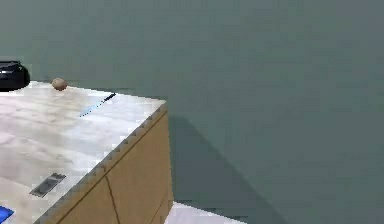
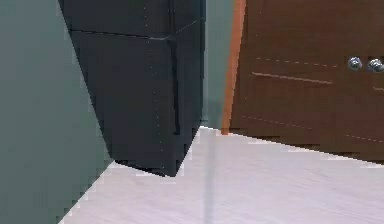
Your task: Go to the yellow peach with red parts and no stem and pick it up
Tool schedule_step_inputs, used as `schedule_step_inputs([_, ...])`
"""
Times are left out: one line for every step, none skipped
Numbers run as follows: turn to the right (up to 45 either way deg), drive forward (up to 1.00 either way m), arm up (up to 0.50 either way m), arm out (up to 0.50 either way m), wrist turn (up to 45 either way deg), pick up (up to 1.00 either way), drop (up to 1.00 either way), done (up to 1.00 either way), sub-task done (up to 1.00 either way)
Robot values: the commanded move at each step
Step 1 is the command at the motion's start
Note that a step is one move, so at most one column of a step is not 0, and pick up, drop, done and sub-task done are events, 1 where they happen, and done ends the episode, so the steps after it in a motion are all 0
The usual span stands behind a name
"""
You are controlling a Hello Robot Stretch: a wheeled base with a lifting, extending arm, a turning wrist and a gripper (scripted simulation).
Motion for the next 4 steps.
schedule_step_inputs([-45.0, 0.0, 0.0, 0.0, 0.0, 0.0, 0.0, 0.0, 0.0])
schedule_step_inputs([-45.0, 0.0, 0.0, 0.0, 0.0, 0.0, 0.0, 0.0, 0.0])
schedule_step_inputs([-45.0, 0.0, 0.0, 0.0, 0.0, 0.0, 0.0, 0.0, 0.0])
schedule_step_inputs([-6.0, 0.0, 0.0, 0.0, 0.0, 0.0, 0.0, 0.0, 0.0])
